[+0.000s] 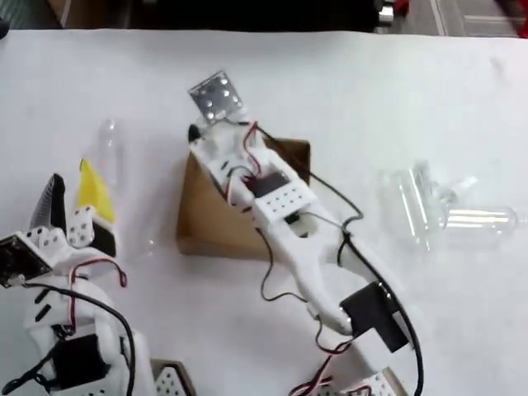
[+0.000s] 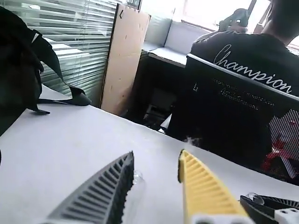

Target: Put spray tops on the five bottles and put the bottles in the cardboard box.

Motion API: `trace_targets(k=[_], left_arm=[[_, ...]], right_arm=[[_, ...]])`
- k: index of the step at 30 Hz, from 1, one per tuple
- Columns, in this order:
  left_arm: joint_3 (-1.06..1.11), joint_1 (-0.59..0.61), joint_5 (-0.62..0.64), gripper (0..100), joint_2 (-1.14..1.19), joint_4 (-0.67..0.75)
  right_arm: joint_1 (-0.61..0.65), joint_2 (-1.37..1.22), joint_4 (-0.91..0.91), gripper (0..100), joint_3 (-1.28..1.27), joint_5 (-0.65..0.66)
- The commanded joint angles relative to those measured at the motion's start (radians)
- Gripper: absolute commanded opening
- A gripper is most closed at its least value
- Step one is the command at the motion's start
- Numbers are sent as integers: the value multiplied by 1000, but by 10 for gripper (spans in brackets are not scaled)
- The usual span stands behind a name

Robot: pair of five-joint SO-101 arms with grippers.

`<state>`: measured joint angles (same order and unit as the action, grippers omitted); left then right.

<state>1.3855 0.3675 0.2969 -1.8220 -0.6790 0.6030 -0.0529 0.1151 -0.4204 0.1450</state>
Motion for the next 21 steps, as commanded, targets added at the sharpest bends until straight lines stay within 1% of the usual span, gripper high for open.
trace_targets(k=[1, 10, 12, 15, 17, 21], left_arm=[[-2, -16, 8, 151, -7, 28], [6, -16, 8, 151, -7, 31], [12, -21, 8, 151, -7, 35], [14, -30, 8, 151, -7, 35], [14, -30, 8, 151, -7, 35], [14, -30, 6, 151, -7, 35]], right_arm=[[4, 35, -24, 15, 6, -5], [7, 35, -21, 16, 6, -5], [7, 35, -19, 47, 6, -5], [7, 35, -18, 142, 6, -5], [7, 35, -18, 188, 6, -5], [7, 35, -18, 188, 6, -5]])
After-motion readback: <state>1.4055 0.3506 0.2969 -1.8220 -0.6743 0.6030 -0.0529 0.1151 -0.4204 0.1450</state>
